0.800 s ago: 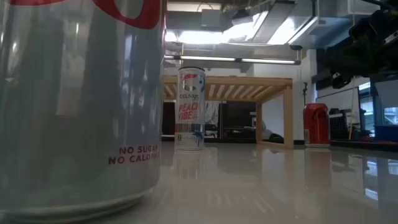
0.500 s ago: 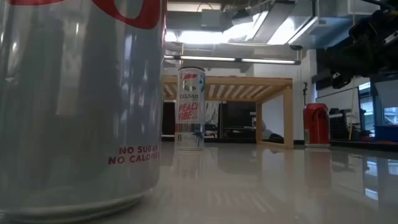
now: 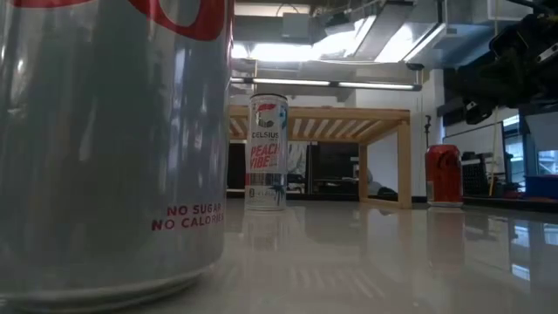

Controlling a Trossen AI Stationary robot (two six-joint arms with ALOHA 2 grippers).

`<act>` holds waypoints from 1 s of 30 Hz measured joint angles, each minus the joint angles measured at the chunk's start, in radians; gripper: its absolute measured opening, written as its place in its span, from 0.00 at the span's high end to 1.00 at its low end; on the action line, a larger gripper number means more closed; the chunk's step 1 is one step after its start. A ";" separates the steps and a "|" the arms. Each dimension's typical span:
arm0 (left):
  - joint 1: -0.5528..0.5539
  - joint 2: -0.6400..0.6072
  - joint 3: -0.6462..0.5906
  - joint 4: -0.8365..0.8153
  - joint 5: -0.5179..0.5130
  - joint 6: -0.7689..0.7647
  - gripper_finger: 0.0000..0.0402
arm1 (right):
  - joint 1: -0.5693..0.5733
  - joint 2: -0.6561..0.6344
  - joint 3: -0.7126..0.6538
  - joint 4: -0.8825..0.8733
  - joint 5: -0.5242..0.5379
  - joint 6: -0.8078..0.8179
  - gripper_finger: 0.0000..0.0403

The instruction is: Place canned beverage on shelf

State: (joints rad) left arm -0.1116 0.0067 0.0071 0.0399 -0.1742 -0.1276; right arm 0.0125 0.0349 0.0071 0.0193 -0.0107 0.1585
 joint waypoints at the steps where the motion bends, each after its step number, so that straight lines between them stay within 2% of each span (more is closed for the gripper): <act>1: 0.000 0.000 0.000 0.000 0.000 0.000 0.74 | 0.000 0.000 0.000 0.000 0.000 0.000 1.00; 11: 0.000 0.000 0.000 0.000 0.000 0.000 0.74 | 0.000 0.000 0.000 0.001 0.000 -0.002 1.00; 17: 0.000 0.000 0.000 0.002 -0.015 0.106 0.74 | 0.000 0.000 0.000 0.022 0.007 -0.029 1.00; 19: 0.000 0.000 0.000 0.016 -0.014 0.098 0.74 | 0.000 0.000 0.000 0.023 0.010 -0.029 1.00; 23: 0.000 0.000 0.000 0.181 0.003 -0.065 0.74 | 0.000 0.000 0.000 0.036 0.056 0.083 1.00; 30: 0.000 0.000 0.000 0.618 -0.099 -0.079 0.74 | 0.000 0.000 0.000 0.088 0.148 0.248 1.00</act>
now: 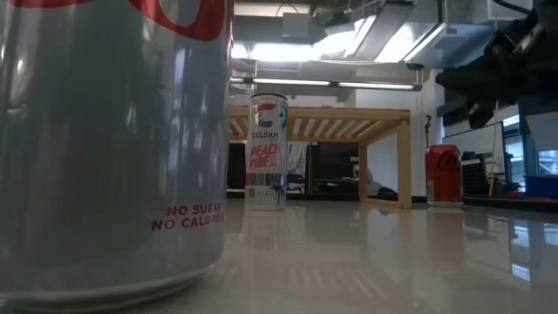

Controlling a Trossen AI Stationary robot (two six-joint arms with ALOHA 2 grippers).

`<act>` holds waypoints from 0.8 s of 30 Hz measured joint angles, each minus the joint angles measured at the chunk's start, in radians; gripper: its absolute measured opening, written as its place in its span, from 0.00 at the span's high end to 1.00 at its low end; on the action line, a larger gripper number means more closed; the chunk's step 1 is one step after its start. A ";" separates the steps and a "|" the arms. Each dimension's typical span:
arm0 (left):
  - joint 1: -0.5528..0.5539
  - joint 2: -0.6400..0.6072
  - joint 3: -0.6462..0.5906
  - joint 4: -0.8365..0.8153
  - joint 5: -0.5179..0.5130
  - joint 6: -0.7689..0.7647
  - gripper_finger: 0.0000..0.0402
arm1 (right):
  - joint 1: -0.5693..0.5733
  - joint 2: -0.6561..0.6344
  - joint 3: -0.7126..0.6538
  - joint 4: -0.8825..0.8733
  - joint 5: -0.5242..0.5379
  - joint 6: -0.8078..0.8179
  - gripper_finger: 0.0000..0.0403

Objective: Place canned beverage on shelf
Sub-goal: Put the left red soda can on the shelf

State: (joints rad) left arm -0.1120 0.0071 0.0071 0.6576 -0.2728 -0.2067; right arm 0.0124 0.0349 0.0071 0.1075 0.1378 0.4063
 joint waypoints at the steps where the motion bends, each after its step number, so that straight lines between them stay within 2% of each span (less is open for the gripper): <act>1: 0.000 0.000 0.000 0.071 -0.008 0.000 0.74 | 0.000 0.000 0.000 0.017 0.015 0.032 1.00; 4: 0.000 -0.001 0.001 0.231 -0.048 0.000 0.74 | 0.000 0.000 0.000 0.046 0.083 0.135 1.00; 6: 0.000 0.000 0.019 0.236 -0.129 0.008 0.74 | 0.000 0.000 0.000 0.076 0.112 0.201 1.00; 8: 0.000 0.002 0.065 0.167 -0.217 0.010 0.74 | 0.000 0.000 0.000 0.094 0.129 0.239 1.00; 11: 0.000 0.042 0.168 -0.033 -0.337 0.037 0.74 | 0.000 0.000 0.000 0.134 0.145 0.245 1.00; 17: 0.000 0.243 0.433 -0.301 -0.597 0.085 0.74 | 0.000 0.000 0.000 0.296 0.270 0.276 1.00; 21: 0.000 0.407 0.618 -0.423 -0.793 0.201 0.74 | 0.000 -0.001 0.004 0.382 0.403 0.140 1.00; 24: 0.010 0.518 0.736 -0.453 -0.912 0.323 0.74 | -0.001 0.007 0.033 0.370 0.418 0.026 1.00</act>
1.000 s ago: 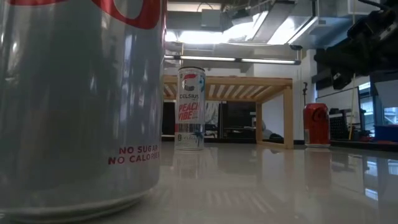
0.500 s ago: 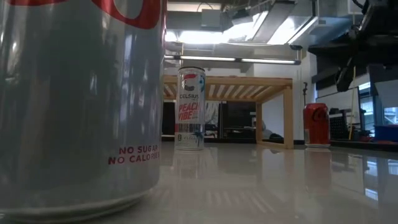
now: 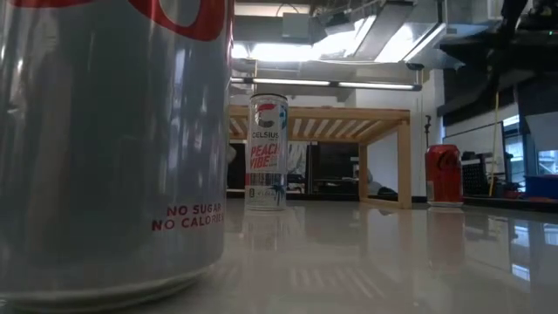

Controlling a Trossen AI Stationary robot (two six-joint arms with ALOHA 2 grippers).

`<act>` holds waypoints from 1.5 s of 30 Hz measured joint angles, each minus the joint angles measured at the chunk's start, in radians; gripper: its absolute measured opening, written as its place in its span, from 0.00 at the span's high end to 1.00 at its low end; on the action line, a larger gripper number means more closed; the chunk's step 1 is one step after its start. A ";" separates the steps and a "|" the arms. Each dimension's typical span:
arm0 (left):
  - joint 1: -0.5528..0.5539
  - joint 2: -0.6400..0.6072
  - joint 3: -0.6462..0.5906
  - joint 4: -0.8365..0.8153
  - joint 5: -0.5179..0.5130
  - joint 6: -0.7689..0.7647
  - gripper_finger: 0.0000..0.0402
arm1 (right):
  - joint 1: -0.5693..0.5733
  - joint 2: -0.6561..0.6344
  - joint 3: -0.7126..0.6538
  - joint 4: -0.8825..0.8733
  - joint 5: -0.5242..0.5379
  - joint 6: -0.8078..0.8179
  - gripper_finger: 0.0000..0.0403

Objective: Place canned beverage on shelf
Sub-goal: Put the left red soda can on the shelf

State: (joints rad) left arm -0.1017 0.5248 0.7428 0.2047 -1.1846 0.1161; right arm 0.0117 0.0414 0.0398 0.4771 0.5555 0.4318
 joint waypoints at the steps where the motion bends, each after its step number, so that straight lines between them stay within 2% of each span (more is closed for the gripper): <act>1: 0.010 0.030 0.032 -0.002 -0.017 0.054 0.74 | 0.000 0.009 0.017 -0.003 0.002 -0.039 1.00; 4: 0.049 0.110 0.108 -0.003 -0.056 0.174 0.74 | 0.000 0.048 0.059 -0.016 0.007 -0.163 1.00; 8: 0.119 0.148 0.160 -0.007 -0.124 0.153 0.74 | -0.001 0.126 0.124 -0.054 0.077 -0.260 1.00; 14: 0.203 0.122 0.179 -0.016 -0.023 0.147 0.67 | -0.001 0.258 0.195 -0.091 0.170 -0.336 1.00; 21: 0.304 0.123 0.200 -0.071 -0.017 0.114 0.52 | -0.001 0.380 0.254 -0.089 0.209 -0.408 1.00; 27: 0.406 0.168 0.200 -0.084 0.026 0.048 0.50 | -0.025 0.450 0.273 -0.087 0.216 -0.439 1.00; 31: 0.501 0.242 0.201 -0.089 0.130 0.050 0.50 | -0.079 0.475 0.276 -0.080 0.180 -0.437 1.00; 33: 0.560 0.278 0.213 -0.143 0.196 0.014 0.50 | -0.107 0.476 0.276 -0.083 0.156 -0.430 1.00; 36: 0.667 0.330 0.283 -0.330 0.335 -0.123 0.50 | -0.149 0.475 0.276 -0.082 0.122 -0.395 1.00; 39: 0.798 0.403 0.392 -0.608 0.521 -0.263 0.50 | -0.185 0.474 0.276 -0.082 0.084 -0.383 1.00; 42: 0.925 0.494 0.500 -0.858 0.709 -0.360 0.50 | -0.218 0.474 0.276 -0.083 0.040 -0.382 1.00; 45: 1.027 0.580 0.585 -1.022 0.847 -0.425 0.50 | -0.245 0.474 0.276 -0.084 0.007 -0.381 1.00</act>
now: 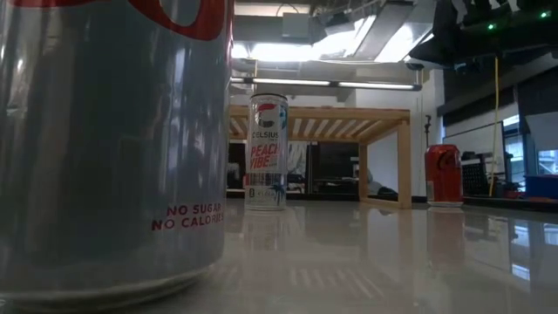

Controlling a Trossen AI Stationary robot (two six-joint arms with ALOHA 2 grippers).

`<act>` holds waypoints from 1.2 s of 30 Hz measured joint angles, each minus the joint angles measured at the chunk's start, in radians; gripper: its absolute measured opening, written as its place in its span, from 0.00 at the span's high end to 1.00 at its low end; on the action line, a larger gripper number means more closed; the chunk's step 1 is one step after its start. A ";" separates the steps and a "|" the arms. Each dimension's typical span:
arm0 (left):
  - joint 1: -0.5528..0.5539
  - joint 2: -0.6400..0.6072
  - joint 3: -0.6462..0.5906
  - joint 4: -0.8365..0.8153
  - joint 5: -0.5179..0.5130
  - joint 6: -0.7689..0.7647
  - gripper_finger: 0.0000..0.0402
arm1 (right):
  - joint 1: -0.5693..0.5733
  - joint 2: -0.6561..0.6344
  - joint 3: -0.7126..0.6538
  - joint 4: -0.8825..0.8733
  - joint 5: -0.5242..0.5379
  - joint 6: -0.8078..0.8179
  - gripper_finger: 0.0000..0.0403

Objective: Place canned beverage on shelf
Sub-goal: Put the left red soda can on the shelf

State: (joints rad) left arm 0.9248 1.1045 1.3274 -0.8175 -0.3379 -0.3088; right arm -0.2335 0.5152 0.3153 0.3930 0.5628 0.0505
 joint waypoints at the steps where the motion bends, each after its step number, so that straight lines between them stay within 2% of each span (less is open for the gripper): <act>1: 0.025 0.025 0.017 -0.046 0.023 0.000 0.50 | -0.006 0.000 0.000 -0.001 -0.008 0.000 1.00; 6: 0.074 0.091 0.039 -0.078 0.010 0.051 0.50 | -0.010 0.000 0.000 -0.002 -0.023 0.001 1.00; 10: 0.079 0.100 0.039 -0.080 0.013 0.110 0.50 | -0.010 0.000 0.000 -0.006 -0.025 0.001 1.00; 15: 0.079 0.099 0.040 -0.094 0.023 0.111 0.49 | -0.010 0.000 0.000 -0.006 -0.025 0.000 1.00; 18: 0.086 0.099 0.040 -0.107 0.045 0.086 0.43 | -0.010 0.000 0.000 -0.006 -0.025 -0.001 1.00; 24: 0.099 0.139 0.040 -0.159 0.050 0.075 0.23 | -0.010 0.000 0.000 -0.006 -0.015 -0.003 1.00; 27: 0.097 0.146 0.040 -0.181 0.045 0.078 0.16 | -0.010 0.000 0.000 -0.006 -0.015 -0.003 1.00; 31: 0.075 0.147 0.039 -0.216 0.048 0.059 0.12 | -0.009 0.000 0.000 -0.006 -0.015 0.002 1.00; 36: 0.089 0.191 0.038 -0.285 0.077 -0.021 0.14 | -0.009 0.001 0.000 -0.003 -0.015 0.004 1.00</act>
State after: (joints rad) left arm 1.0137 1.2959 1.3651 -1.1024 -0.2614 -0.3299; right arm -0.2428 0.5159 0.3153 0.3901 0.5480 0.0543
